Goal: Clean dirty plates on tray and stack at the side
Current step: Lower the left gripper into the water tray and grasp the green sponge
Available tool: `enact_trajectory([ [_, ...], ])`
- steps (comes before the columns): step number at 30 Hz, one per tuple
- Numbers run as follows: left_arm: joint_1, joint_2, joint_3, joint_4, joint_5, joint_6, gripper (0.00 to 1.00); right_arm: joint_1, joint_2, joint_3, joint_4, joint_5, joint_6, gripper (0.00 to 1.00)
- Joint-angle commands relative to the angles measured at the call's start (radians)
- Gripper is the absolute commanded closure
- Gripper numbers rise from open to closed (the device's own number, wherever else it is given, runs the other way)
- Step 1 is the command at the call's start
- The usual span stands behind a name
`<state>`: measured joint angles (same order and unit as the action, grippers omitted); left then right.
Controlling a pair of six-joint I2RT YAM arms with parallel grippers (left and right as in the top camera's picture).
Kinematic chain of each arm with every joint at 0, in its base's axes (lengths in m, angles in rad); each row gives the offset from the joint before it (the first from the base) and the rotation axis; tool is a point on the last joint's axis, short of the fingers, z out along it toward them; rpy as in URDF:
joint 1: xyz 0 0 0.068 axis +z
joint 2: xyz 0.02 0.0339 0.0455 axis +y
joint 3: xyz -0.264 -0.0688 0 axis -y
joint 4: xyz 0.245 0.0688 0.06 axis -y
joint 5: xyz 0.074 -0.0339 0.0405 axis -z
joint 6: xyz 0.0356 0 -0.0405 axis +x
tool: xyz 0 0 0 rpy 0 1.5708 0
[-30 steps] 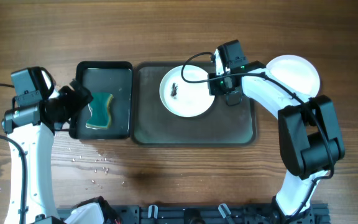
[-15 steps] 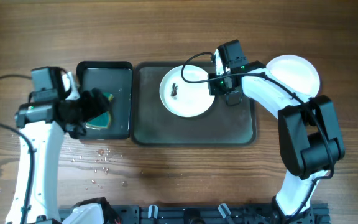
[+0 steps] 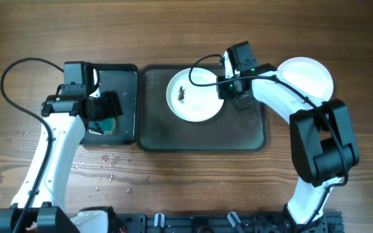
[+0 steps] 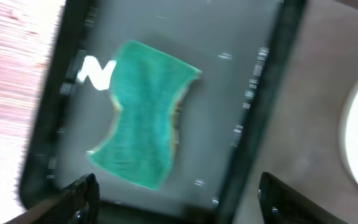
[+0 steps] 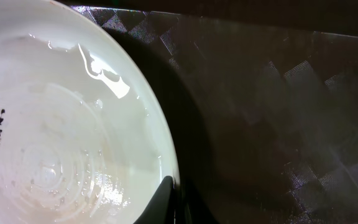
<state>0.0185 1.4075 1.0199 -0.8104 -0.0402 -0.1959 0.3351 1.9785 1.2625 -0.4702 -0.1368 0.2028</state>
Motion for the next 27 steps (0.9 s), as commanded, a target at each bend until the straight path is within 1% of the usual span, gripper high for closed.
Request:
enact_trajectory([
  [1,-0.003,0.045,-0.007,0.011,-0.092,0.009,0.23,0.005,-0.019,-0.002,0.002,0.010,-0.018,0.94],
  [5,-0.003,0.107,-0.008,0.018,-0.091,0.009,0.20,0.005,-0.019,-0.002,0.003,0.010,-0.019,0.93],
  [8,-0.003,0.154,-0.008,0.024,-0.091,0.009,0.20,0.005,-0.019,-0.002,0.003,0.010,-0.019,0.93],
  [10,-0.002,0.179,-0.008,0.027,-0.092,0.009,0.22,0.005,-0.019,-0.002,0.003,0.010,-0.019,0.93],
  [12,-0.001,0.195,-0.008,0.034,-0.091,0.009,0.28,0.005,-0.019,-0.001,0.003,0.010,-0.019,0.92],
  [13,-0.001,0.206,-0.008,0.037,-0.088,0.009,0.30,0.005,-0.019,-0.002,0.003,0.010,-0.019,0.92],
  [27,0.022,0.278,-0.008,0.082,-0.089,0.010,0.29,0.005,-0.019,-0.002,0.003,0.010,-0.019,0.92],
])
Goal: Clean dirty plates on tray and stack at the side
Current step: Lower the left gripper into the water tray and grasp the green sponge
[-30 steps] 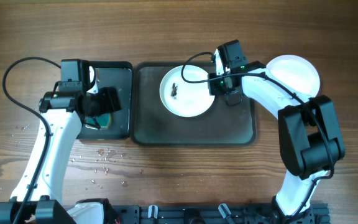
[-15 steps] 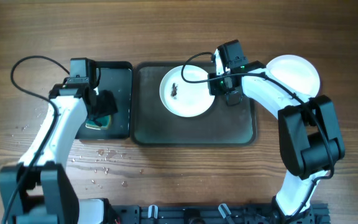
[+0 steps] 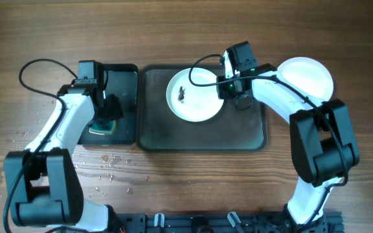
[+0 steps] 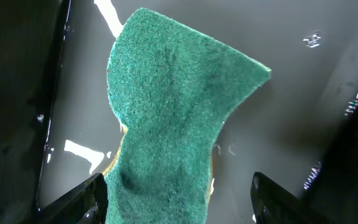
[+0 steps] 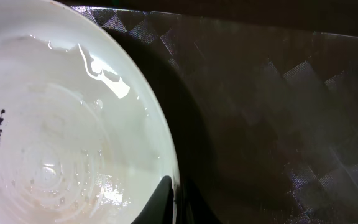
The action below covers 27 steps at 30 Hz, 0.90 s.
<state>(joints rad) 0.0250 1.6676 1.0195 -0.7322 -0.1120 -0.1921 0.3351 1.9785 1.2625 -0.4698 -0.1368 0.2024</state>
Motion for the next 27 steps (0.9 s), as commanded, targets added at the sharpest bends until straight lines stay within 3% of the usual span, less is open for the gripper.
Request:
enact_trajectory([
  [1,0.019,0.018,-0.008,0.007,-0.017,0.006,0.29,0.005,-0.019,-0.002,0.002,0.010,-0.019,0.92],
  [13,0.029,0.023,-0.008,0.044,-0.008,0.022,0.39,0.005,-0.019,-0.001,0.006,0.010,-0.019,0.92],
  [22,0.029,0.024,-0.008,0.048,-0.009,0.032,0.38,0.005,-0.019,-0.001,0.006,0.010,-0.018,0.92],
  [27,0.029,0.036,-0.010,0.050,0.010,0.032,0.32,0.005,-0.019,-0.002,0.006,0.010,-0.018,0.91],
])
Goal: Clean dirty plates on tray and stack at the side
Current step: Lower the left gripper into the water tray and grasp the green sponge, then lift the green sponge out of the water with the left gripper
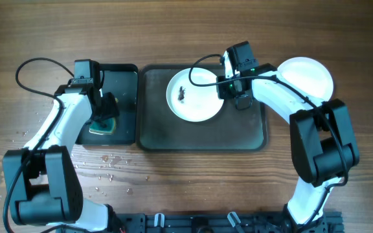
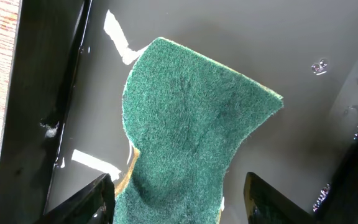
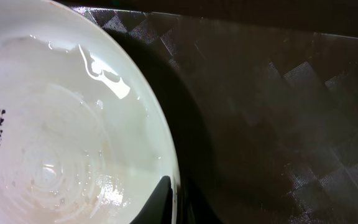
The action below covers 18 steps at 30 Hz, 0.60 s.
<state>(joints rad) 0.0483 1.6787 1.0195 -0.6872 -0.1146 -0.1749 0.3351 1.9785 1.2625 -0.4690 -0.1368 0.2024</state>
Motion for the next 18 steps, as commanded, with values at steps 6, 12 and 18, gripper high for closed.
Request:
enact_trajectory([
  [6,0.006,0.034,-0.040,0.036,0.013,0.015,0.44,0.005,-0.019,-0.002,0.005,0.010,-0.018,0.92],
  [12,0.006,0.038,-0.041,0.044,0.013,0.015,0.41,0.005,-0.019,-0.002,0.005,0.010,-0.019,0.91],
  [18,0.006,0.058,-0.043,0.045,0.013,0.014,0.42,0.005,-0.019,-0.002,0.005,0.010,-0.019,0.92],
])
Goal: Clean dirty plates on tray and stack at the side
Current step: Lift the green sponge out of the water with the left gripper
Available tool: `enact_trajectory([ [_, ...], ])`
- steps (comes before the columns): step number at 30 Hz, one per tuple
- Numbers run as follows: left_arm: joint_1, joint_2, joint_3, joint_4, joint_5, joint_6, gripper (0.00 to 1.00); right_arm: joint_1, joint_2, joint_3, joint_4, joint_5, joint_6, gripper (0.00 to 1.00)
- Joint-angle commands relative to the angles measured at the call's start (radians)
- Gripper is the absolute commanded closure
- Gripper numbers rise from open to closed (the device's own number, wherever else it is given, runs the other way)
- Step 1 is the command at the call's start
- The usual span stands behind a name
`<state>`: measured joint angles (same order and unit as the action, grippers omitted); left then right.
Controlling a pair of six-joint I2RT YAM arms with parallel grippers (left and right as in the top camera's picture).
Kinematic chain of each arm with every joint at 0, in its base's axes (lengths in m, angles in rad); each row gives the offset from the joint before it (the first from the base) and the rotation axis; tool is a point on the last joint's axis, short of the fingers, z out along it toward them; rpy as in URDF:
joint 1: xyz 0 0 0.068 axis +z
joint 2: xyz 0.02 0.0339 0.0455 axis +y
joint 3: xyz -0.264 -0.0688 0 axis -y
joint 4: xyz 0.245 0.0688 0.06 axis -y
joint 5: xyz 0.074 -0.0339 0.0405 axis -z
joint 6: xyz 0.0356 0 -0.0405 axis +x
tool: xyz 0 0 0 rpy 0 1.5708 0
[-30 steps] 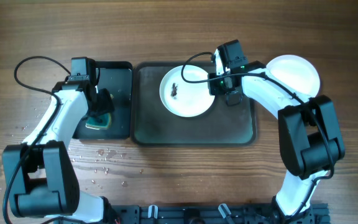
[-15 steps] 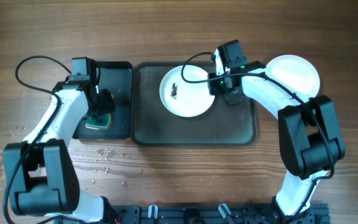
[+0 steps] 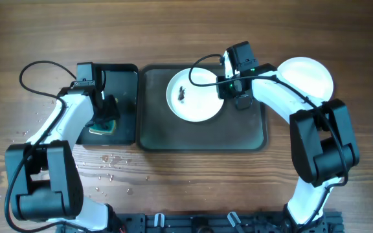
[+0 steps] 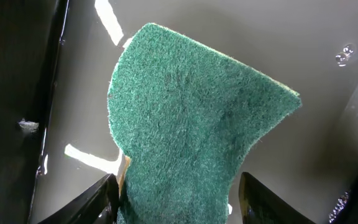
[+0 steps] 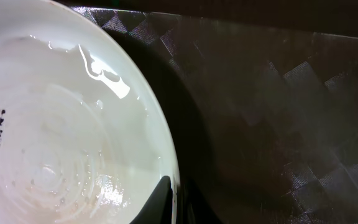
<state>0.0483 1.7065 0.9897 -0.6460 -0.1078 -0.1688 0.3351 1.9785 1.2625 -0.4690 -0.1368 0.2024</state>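
A white dirty plate (image 3: 196, 97) with a dark smear lies at the top of the large dark tray (image 3: 203, 133). My right gripper (image 3: 226, 87) is shut on its right rim, one finger (image 5: 161, 200) over the inner edge. A green sponge (image 4: 191, 118) lies in the wet small black tray (image 3: 123, 81) on the left. My left gripper (image 4: 178, 182) is open and low over the sponge's near end, with a finger on either side of it. A clean white plate (image 3: 308, 75) sits on the table at the right.
Water drops (image 3: 105, 162) speckle the wooden table in front of the small tray. The left arm's cable (image 3: 34, 68) loops over the table at the far left. The two trays stand side by side, nearly touching.
My left gripper has come a little closer to the sponge, which now fills more of the left wrist view, its near end between the open fingers. The right gripper and the plate have not moved.
At first my left gripper hung open, higher over the small tray, with the whole sponge in view. It was then down close over the sponge, stayed near it, and now straddles its near end. My right gripper has kept hold of the dirty plate's rim throughout.
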Motion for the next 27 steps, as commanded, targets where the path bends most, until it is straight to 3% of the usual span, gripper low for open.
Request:
enact_trajectory([
  [1,0.006,0.040,-0.016,0.004,0.005,0.009,0.42,0.005,-0.019,-0.001,0.005,0.010,-0.019,0.91],
  [3,0.006,0.053,-0.018,0.004,0.005,0.009,0.42,0.005,-0.019,-0.001,0.005,0.010,-0.019,0.91],
  [8,0.006,0.053,-0.017,0.013,0.005,0.009,0.88,0.005,-0.019,-0.001,0.005,0.010,-0.018,0.91],
  [11,0.007,0.046,-0.013,0.019,0.005,0.009,0.96,0.005,-0.019,-0.001,0.005,0.010,-0.018,0.91],
  [27,0.006,-0.329,0.022,0.036,0.006,0.001,0.96,0.005,-0.019,-0.002,0.005,0.010,-0.018,0.88],
])
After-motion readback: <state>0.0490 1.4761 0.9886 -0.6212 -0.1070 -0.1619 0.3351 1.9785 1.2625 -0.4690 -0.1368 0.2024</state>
